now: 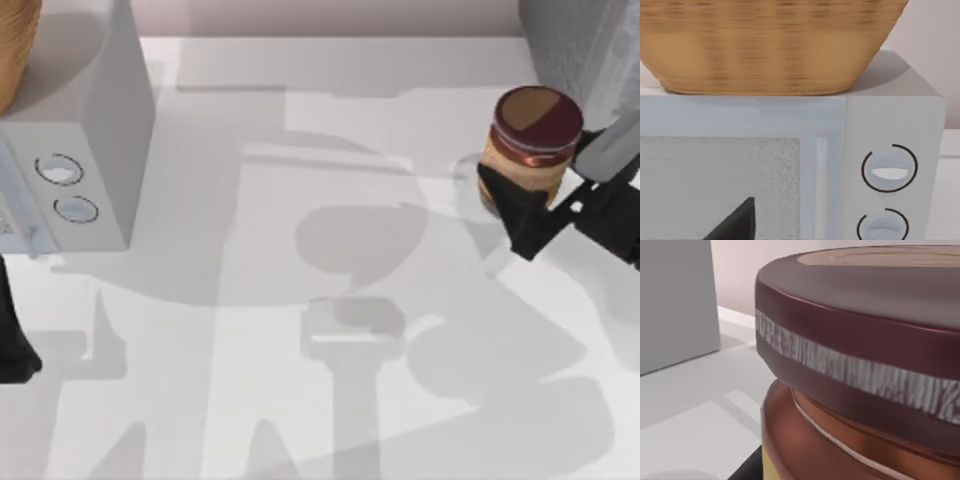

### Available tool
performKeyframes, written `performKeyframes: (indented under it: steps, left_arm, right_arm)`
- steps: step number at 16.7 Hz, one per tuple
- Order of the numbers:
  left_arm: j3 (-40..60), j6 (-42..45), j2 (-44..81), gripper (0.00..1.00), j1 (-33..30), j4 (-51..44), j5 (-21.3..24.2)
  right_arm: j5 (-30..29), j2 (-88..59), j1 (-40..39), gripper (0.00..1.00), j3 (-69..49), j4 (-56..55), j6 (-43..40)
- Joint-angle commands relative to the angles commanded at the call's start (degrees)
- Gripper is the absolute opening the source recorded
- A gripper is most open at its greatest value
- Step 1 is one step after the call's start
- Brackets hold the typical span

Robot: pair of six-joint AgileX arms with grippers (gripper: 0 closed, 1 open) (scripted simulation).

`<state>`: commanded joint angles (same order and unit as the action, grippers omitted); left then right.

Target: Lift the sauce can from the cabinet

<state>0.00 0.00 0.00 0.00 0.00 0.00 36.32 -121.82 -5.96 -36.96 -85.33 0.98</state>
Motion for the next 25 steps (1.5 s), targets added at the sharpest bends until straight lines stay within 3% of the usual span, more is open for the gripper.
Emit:
performKeyframes:
  steps: [6, 19, 25]
  left_arm:
    - [0.0, 0.0, 0.0, 1.00, 0.0, 0.0, 0.0]
    - [0.0, 0.0, 0.0, 1.00, 0.0, 0.0, 0.0]
    - [0.0, 0.0, 0.0, 1.00, 0.0, 0.0, 0.0]
  right_arm:
    - [-0.1, -0.3, 0.2, 0.00, -0.1, -0.1, 0.1]
    - [-5.8, -10.8, -5.7, 0.00, -13.1, 2.4, -0.2]
    - [-5.8, -10.8, -5.7, 0.45, -13.1, 2.4, -0.2]
